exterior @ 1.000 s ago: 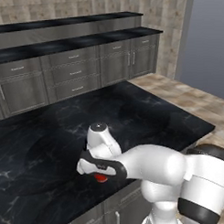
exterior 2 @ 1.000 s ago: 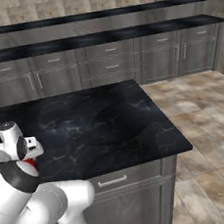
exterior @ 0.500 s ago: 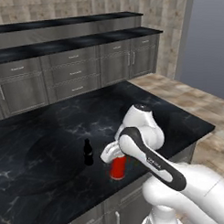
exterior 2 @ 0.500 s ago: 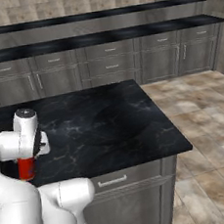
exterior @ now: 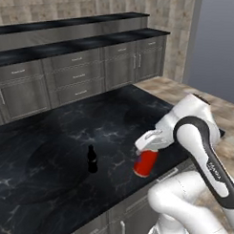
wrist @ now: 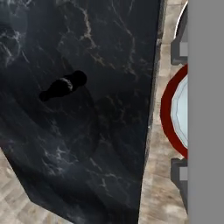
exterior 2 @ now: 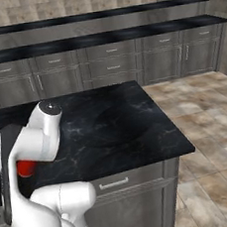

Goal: Move the drinks to the dining counter.

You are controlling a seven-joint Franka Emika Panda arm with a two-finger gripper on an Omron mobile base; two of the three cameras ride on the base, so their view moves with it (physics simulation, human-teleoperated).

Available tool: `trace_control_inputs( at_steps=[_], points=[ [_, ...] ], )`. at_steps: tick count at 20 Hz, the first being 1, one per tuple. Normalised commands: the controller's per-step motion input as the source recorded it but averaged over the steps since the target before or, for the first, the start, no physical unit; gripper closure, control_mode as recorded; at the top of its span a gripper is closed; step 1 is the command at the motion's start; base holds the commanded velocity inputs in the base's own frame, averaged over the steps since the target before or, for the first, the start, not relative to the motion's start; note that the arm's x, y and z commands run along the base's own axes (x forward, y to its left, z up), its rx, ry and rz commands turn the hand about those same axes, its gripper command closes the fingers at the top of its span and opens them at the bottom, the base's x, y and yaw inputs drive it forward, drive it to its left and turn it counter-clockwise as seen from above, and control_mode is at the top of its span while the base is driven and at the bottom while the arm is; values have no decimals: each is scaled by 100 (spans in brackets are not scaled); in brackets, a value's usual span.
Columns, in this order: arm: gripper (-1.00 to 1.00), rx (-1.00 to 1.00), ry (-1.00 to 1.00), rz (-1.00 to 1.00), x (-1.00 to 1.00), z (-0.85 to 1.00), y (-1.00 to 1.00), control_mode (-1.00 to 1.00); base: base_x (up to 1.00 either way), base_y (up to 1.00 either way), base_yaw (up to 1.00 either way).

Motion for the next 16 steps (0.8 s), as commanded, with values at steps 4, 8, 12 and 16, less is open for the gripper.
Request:
trace_control_inputs(
  at_steps=[4,8,12,16],
  points=[
    [100,-1,0,-16,0,100,-7,-100,0,0,0],
    [100,-13,-1,-21,0,92,0,-100,0,0,0],
    [100,-29,-6,-23,0,79,0,-100,0,0,0],
    [100,-8,-2,-14,0,74,0,-100,0,0,0]
  ],
)
